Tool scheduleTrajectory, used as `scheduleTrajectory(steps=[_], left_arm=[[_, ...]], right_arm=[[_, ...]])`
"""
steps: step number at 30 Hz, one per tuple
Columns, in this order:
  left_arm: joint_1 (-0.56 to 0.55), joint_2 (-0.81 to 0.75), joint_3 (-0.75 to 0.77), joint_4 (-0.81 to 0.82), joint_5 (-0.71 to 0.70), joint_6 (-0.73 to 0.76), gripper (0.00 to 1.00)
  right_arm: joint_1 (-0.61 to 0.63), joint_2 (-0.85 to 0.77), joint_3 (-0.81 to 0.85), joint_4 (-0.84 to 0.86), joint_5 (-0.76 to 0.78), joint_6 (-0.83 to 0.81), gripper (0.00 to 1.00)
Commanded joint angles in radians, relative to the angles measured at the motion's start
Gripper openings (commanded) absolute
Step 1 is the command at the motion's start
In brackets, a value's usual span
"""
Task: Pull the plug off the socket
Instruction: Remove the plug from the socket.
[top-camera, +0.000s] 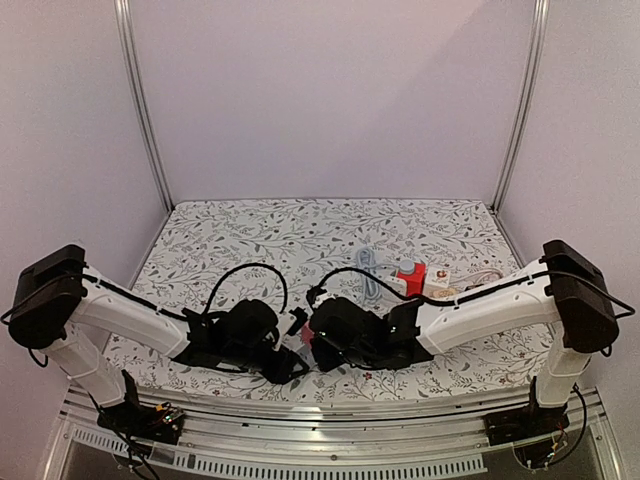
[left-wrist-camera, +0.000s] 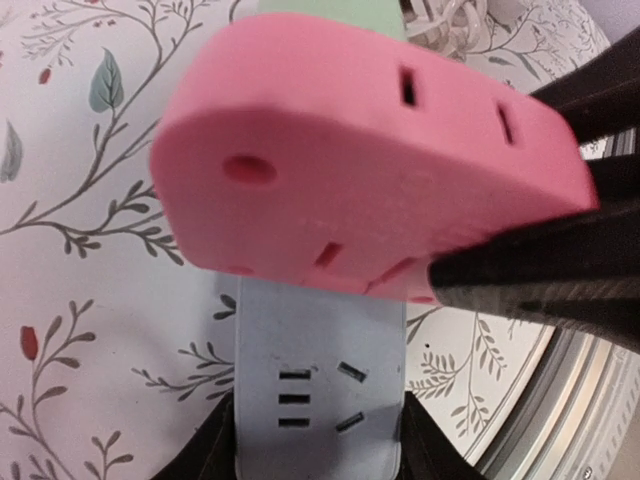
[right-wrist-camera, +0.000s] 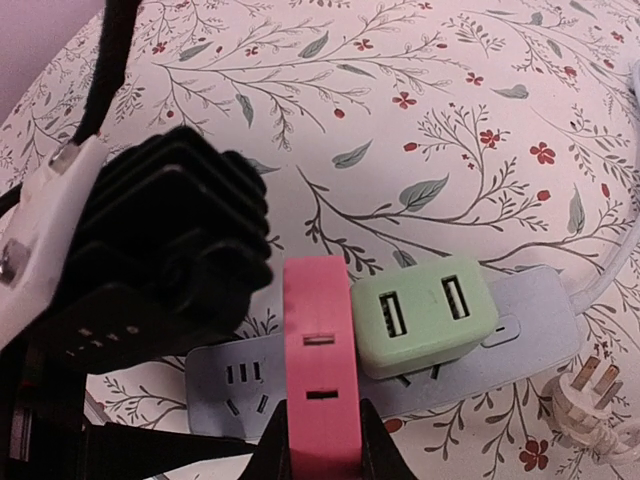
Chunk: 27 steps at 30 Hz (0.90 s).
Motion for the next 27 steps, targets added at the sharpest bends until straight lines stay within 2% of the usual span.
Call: scheduleTrajectory(steps=[1,9,21,27], left_arm=[[0.024,0.016,-0.014,-0.052,-0.027,-0.014,0.13],[0.024,0.019,-0.017,-0.043,-0.024,-0.018,0.13],[0.024,-0.001,-0.018,-0.044,-0.023,-0.021,0.13],[0.025,0.001,-0.017,-0.047,-0.025,-0.020,0.12]], right_arm=[[-0.081,-0.035,-0.034,-0.050,-0.073,0.114,0.00],[-0.093,-0.052,-0.069,-0.016,-0.088,0.147,0.00],[0.036,-0.016,0.006,-0.097,0.090,0.012,0.00],[0.063,0.017,0.049,-0.144,0.142,0.002,0.00]])
